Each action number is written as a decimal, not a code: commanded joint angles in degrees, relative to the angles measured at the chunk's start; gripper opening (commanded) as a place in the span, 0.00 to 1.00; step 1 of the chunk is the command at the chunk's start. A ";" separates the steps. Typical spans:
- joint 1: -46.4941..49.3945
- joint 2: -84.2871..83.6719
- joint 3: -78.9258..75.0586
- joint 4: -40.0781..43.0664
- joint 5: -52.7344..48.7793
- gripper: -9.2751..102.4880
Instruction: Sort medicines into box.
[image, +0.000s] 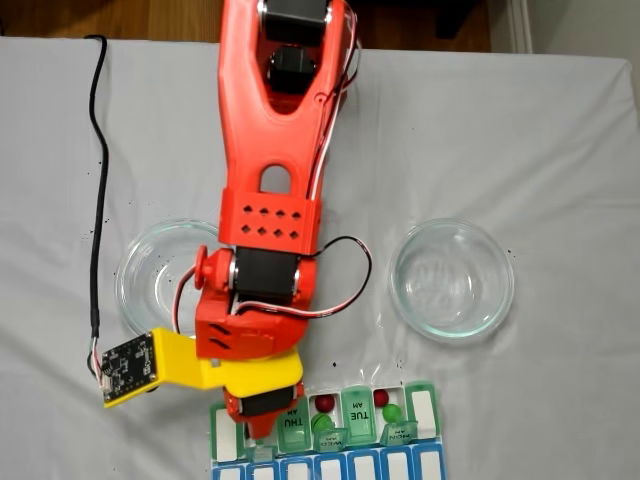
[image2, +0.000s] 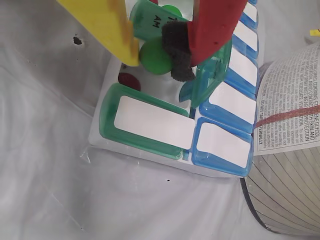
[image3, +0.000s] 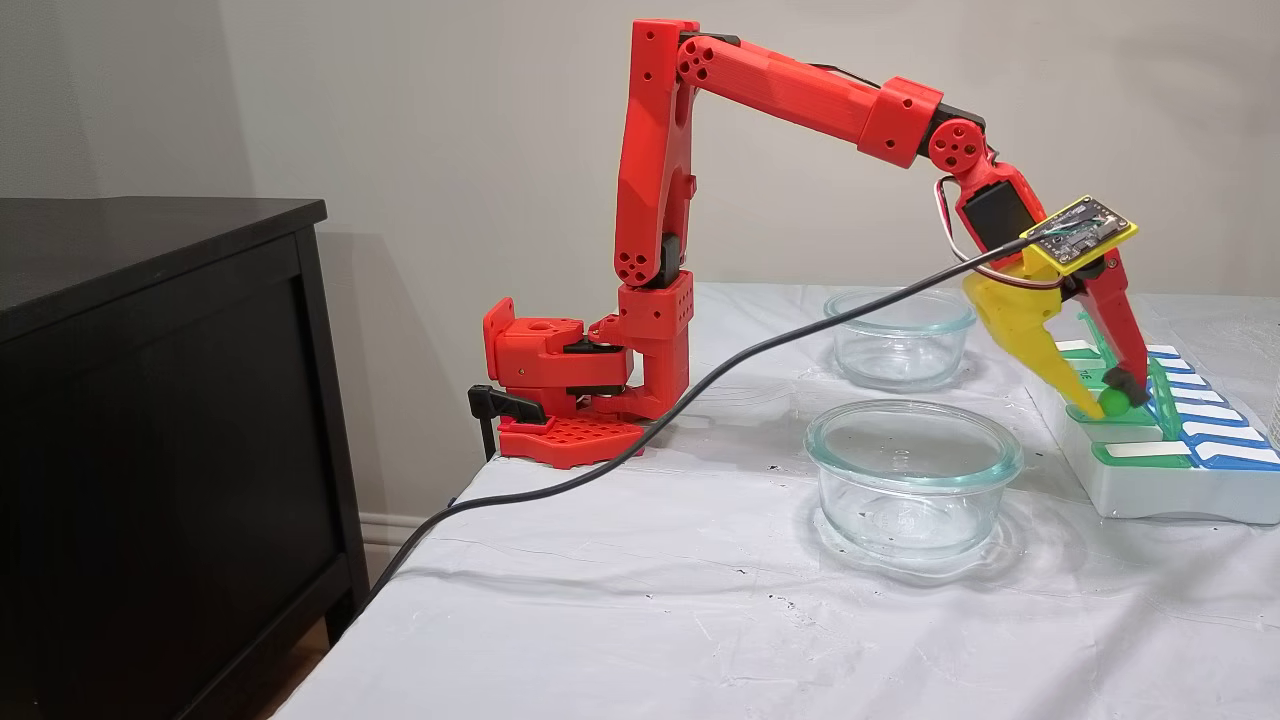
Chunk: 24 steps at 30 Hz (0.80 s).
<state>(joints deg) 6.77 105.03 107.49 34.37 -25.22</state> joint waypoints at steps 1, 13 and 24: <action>-1.49 2.99 -5.36 0.09 -1.41 0.08; -2.72 -1.49 -5.62 -5.54 -2.81 0.08; -1.58 -3.16 -2.81 -14.50 -6.94 0.20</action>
<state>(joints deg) 4.92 98.88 106.70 22.50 -29.88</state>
